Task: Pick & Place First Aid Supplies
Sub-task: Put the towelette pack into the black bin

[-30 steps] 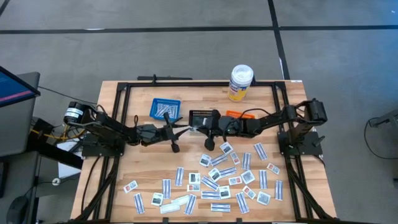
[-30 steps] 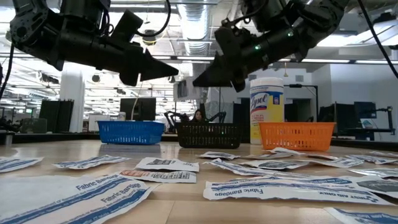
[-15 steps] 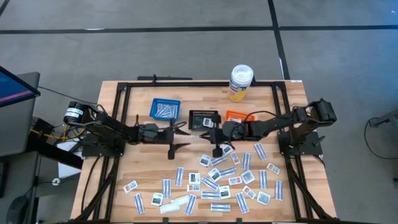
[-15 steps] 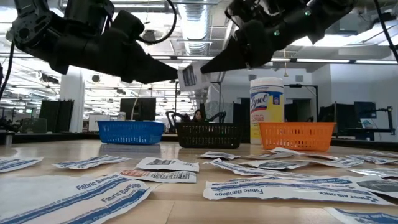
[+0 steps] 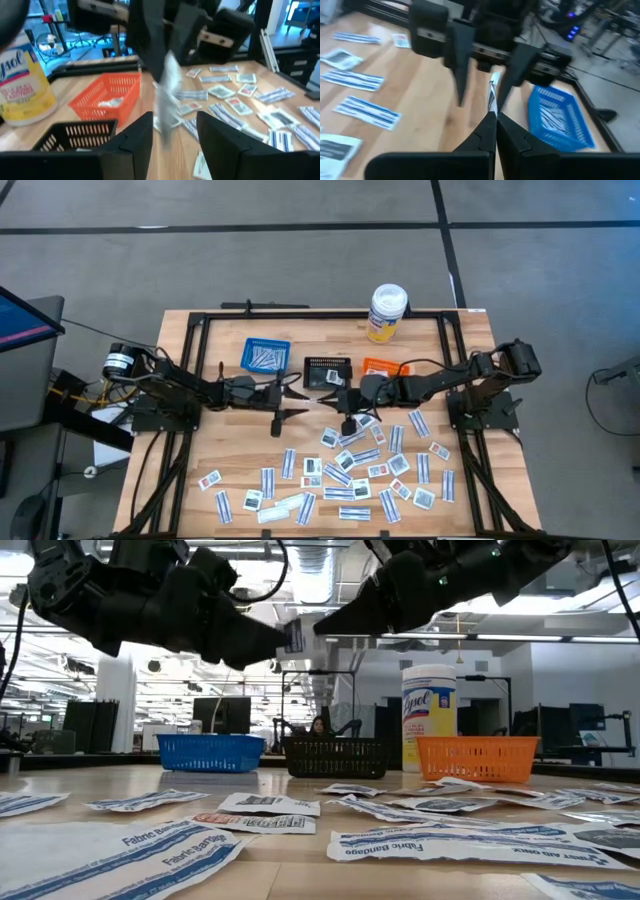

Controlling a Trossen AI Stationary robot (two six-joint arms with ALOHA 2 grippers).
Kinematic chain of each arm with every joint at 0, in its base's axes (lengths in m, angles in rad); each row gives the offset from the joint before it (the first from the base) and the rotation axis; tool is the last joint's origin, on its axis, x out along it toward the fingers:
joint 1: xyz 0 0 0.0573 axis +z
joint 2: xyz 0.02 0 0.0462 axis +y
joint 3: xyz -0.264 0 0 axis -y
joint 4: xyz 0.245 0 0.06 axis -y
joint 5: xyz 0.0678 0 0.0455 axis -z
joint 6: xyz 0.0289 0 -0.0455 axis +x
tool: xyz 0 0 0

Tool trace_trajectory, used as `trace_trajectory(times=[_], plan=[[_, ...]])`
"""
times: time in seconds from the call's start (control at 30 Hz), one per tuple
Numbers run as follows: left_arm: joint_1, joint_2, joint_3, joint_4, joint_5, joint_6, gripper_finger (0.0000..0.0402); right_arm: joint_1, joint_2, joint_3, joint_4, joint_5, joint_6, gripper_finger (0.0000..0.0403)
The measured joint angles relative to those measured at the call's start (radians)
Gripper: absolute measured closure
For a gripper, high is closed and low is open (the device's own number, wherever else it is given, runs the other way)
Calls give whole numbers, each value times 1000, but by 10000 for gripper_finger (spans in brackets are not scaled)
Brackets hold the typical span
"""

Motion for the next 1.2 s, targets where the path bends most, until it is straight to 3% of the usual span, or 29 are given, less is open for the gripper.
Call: trace_trajectory(times=[0.3,0.53,0.97,1.2], plan=[[0,0,21,1,-1,7,306,0,0,0,2,-19,5,403],[0,0,21,1,-3,30,390,-14,0,0,-3,-18,35,403],[1,1,21,-3,-8,29,391,-21,0,2,-45,-20,37,403],[0,1,21,5,-6,18,371,-22,2,-2,-66,-16,37,403]])
